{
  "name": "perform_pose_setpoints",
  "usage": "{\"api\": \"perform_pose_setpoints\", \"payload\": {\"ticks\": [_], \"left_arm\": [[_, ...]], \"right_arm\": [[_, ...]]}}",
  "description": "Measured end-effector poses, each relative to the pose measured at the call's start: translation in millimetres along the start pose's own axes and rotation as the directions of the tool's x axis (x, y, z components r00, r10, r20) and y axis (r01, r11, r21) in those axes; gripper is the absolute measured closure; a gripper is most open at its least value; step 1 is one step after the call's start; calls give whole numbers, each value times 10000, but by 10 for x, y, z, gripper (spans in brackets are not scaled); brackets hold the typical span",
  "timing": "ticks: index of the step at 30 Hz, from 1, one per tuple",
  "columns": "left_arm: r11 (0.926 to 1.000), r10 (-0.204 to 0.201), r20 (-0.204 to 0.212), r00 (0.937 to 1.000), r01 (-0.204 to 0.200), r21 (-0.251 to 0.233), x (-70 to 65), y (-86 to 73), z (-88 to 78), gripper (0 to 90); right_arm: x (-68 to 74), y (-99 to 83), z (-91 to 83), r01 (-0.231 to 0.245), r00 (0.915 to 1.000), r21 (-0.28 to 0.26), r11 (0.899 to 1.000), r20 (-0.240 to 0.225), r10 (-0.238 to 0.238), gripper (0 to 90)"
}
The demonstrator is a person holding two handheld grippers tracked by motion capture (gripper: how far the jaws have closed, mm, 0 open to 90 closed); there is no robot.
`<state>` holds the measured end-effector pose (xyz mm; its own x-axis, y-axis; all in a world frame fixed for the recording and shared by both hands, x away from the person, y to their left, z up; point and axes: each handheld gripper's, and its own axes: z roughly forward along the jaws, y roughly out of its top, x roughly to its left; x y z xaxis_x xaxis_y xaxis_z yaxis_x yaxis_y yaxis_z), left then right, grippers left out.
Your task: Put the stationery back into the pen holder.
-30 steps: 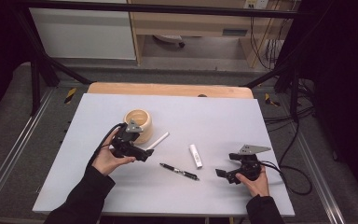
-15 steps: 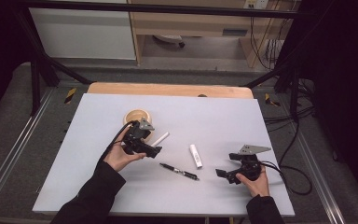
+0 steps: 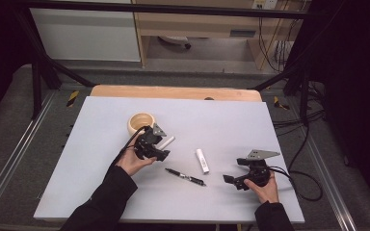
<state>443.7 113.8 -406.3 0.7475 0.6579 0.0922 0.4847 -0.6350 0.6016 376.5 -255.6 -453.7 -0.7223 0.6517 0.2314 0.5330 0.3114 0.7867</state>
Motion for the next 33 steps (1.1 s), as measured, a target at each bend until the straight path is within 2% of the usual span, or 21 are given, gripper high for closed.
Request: {"api": "perform_pose_setpoints", "payload": {"ticks": [3,8,18,33], "left_arm": [[9999,47,-82,10000,-46,124,0,-6,38,423],[10000,-23,-208,9998,24,47,26,-8,75,513],[9998,-68,-95,9999,70,189,93,-24,163,623],[9989,-237,-109,9997,241,407,143,-45,292,706]], "right_arm": [[0,1,0,-13,10000,-21,10000,-14,13,8],[-1,-1,5,2,10000,-31,10000,-13,-2,8],[-1,-2,8,13,10000,-24,10000,-30,-13,8],[-1,-2,7,9,10000,-28,10000,-29,-10,8]]}}
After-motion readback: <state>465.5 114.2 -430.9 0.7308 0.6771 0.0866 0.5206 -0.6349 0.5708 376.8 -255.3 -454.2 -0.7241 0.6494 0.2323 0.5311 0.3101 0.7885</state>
